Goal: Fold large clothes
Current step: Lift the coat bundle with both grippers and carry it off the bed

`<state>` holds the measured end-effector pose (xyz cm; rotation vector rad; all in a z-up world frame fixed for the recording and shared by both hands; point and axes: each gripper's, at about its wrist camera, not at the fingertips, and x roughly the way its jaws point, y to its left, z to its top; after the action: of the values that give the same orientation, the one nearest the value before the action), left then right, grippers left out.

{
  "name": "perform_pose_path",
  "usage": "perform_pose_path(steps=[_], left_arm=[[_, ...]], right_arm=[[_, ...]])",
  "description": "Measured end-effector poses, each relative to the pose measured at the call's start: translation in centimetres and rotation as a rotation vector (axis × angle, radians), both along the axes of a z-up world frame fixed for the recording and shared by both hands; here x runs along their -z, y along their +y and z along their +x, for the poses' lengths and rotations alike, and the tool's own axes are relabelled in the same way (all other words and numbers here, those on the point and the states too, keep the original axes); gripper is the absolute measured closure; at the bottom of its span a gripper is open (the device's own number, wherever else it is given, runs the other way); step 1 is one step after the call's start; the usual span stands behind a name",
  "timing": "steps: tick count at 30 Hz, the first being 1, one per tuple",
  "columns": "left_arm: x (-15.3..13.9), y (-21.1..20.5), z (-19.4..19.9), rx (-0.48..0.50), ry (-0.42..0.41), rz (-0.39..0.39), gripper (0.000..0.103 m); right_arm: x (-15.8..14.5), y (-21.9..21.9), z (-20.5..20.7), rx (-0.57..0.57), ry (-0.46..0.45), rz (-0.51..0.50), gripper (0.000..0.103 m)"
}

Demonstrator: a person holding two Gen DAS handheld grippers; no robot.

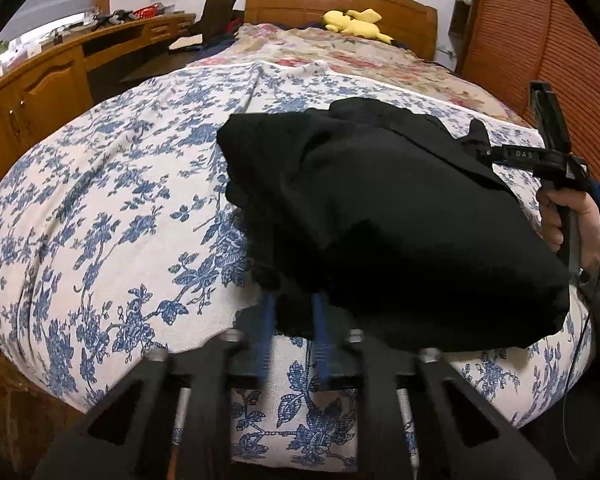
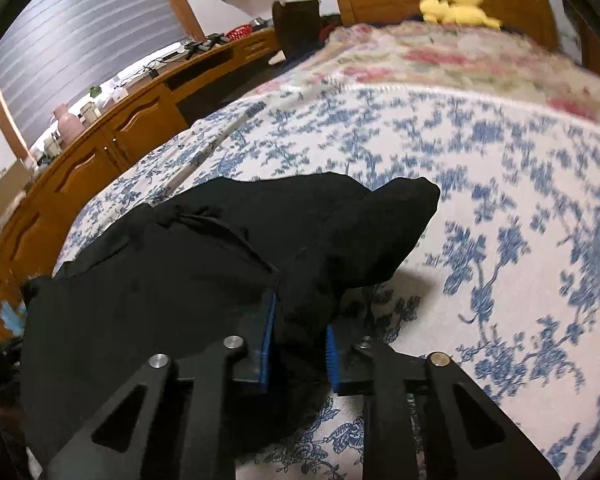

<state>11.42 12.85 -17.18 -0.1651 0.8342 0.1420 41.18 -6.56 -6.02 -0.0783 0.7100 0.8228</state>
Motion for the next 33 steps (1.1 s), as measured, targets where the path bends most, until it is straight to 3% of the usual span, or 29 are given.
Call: perform_pose_path(steps=[6, 13, 21, 33], left_arm=[[-1.4, 0.5, -0.4, 0.020, -0.074, -0.009, 0.096], [-2.5, 1.9, -0.1, 0.048, -0.119, -0.031, 0.097], [-2.8, 2.8, -1.1, 0.065, -0.159, -0.050, 0.097], [-3.4, 5.7, -3.4, 0.051, -0.203, -0.039, 0.097]], right_arm=[[-1.6, -0.9, -2.3, 0.019, -0.090, 0.010, 0.088], [-2.5, -2.1, -4.8, 0.028, -0.130, 0.001, 0.089], [-2.2, -0.8, -5.3, 0.052, -0.135, -0.043, 0.089], [-2.3, 3.1, -8.0, 0.002, -0.246, -0.086, 0.089]])
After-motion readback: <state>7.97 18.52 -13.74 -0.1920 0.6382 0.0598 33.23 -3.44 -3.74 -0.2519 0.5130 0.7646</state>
